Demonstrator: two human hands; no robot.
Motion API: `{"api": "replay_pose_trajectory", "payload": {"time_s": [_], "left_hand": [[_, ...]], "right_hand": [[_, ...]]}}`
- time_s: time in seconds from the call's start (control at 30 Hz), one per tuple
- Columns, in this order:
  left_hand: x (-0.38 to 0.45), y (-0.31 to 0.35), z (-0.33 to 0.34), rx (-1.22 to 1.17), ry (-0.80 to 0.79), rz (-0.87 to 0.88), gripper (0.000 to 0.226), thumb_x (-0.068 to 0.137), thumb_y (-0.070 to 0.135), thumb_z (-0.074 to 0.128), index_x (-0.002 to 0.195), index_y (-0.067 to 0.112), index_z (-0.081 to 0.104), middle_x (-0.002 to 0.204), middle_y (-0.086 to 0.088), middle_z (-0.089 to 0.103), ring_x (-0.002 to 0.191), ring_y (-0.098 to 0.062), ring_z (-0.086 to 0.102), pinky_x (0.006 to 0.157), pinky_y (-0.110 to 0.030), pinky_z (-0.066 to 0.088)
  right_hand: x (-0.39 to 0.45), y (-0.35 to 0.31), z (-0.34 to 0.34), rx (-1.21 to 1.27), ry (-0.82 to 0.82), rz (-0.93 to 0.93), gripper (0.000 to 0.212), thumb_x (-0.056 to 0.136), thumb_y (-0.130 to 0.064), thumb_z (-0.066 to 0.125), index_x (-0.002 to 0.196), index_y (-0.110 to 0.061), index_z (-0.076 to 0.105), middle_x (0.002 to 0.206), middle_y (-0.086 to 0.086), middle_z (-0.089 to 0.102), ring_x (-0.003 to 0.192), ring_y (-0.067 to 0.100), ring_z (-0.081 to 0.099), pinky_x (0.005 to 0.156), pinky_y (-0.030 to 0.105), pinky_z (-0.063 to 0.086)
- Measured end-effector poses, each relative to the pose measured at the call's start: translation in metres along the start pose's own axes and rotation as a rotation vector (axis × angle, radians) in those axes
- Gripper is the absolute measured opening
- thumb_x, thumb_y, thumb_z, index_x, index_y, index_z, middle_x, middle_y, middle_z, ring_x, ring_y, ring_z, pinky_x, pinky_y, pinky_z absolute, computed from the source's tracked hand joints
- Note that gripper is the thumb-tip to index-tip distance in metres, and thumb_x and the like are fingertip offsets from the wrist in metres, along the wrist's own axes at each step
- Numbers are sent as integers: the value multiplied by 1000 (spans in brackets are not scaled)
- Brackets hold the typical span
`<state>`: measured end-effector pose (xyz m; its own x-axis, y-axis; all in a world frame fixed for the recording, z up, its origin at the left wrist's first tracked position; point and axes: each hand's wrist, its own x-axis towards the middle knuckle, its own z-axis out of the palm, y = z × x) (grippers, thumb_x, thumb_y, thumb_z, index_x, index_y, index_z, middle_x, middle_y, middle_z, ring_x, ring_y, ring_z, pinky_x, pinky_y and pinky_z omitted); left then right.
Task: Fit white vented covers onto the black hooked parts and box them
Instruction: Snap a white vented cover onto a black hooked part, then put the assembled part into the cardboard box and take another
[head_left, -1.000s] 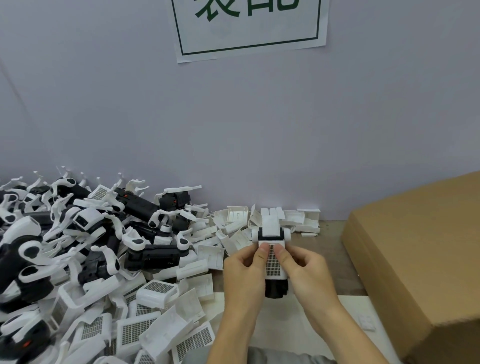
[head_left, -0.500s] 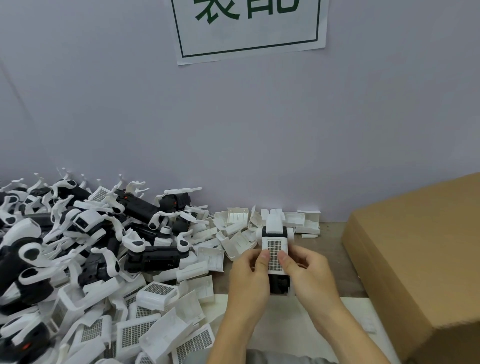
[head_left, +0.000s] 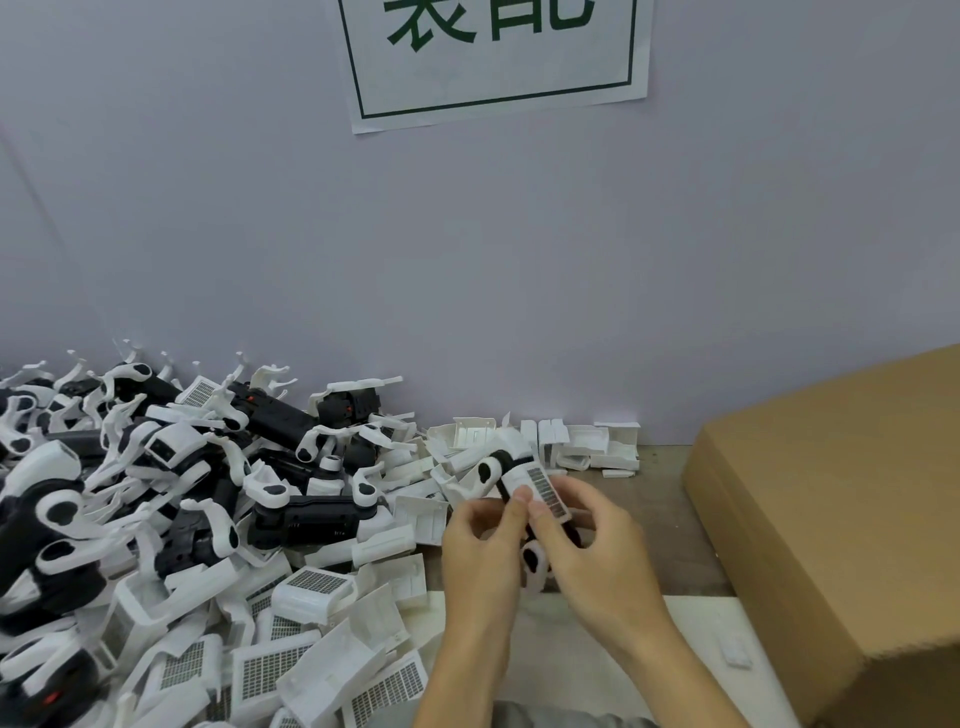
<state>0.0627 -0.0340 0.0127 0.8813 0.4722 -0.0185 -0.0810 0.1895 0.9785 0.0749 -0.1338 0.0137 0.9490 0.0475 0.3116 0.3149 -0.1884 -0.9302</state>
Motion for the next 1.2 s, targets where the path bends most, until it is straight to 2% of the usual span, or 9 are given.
{"api": "replay_pose_trajectory", "payload": {"time_s": [0.2, 0.27, 0.4, 0.57, 0.77, 0.9, 1.03, 1.13, 1.2], "left_hand": [[-3, 4, -1, -26, -122, 69, 30, 100, 24, 59, 81, 14, 79, 87, -8, 78, 86, -21, 75, 75, -49, 60], [-1, 4, -2, 39, 0, 180, 26, 98, 17, 61, 77, 19, 77, 79, 2, 75, 78, -15, 71, 73, -33, 57], [2, 6, -6, -34, 114, 190, 18, 98, 27, 61, 113, 37, 65, 104, 20, 65, 95, -2, 62, 82, -25, 49], [3, 11, -5, -353, -108, -22, 30, 95, 38, 57, 119, 26, 69, 119, 0, 73, 102, -28, 73, 84, -39, 57], [4, 9, -6, -323, -106, 37, 30, 91, 37, 62, 113, 20, 73, 116, -2, 74, 111, -27, 69, 82, -37, 58], [6, 13, -14, -290, -77, 18, 28, 86, 49, 62, 100, 31, 78, 107, 0, 77, 102, -22, 70, 80, -38, 54], [6, 14, -15, -249, -135, 24, 45, 67, 48, 85, 107, 31, 77, 105, -5, 77, 95, -25, 73, 73, -34, 55], [5, 12, -14, -226, -144, 37, 42, 69, 45, 86, 106, 29, 77, 106, -5, 77, 104, -29, 71, 91, -45, 55], [6, 12, -15, -202, -123, 48, 31, 70, 43, 79, 100, 32, 78, 101, -4, 78, 101, -28, 72, 89, -42, 56]], "right_hand": [[4, 10, -8, -19, 37, 50, 13, 93, -21, 66, 99, -32, 68, 83, -8, 71, 77, 5, 66, 62, 18, 50], [8, 11, -15, 136, 98, 206, 11, 97, -20, 59, 93, -24, 68, 77, -6, 70, 68, 7, 65, 62, 21, 49], [11, 5, -23, 686, -36, 511, 25, 91, -16, 53, 90, 8, 63, 67, 22, 60, 52, 28, 49, 51, 32, 52], [7, -1, -25, 784, -226, 510, 49, 72, -23, 61, 103, 15, 63, 77, 26, 60, 55, 31, 52, 43, 30, 47], [6, -4, -33, 503, -271, 341, 22, 81, -17, 67, 100, -9, 73, 83, 15, 63, 64, 25, 61, 58, 33, 48], [5, -9, -44, 259, -293, 216, 38, 65, -21, 71, 100, -36, 75, 101, -8, 74, 94, 14, 69, 77, 26, 52], [7, -16, -59, 73, -351, 48, 41, 75, -10, 75, 106, -36, 72, 109, -10, 73, 100, 8, 68, 77, 18, 52], [7, -22, -62, -94, -376, -9, 44, 85, -1, 72, 112, -35, 68, 110, -14, 73, 104, 5, 67, 84, 22, 53], [8, -25, -62, -232, -433, 14, 41, 85, -9, 73, 114, -36, 64, 111, -16, 71, 105, 3, 66, 89, 27, 52]]}}
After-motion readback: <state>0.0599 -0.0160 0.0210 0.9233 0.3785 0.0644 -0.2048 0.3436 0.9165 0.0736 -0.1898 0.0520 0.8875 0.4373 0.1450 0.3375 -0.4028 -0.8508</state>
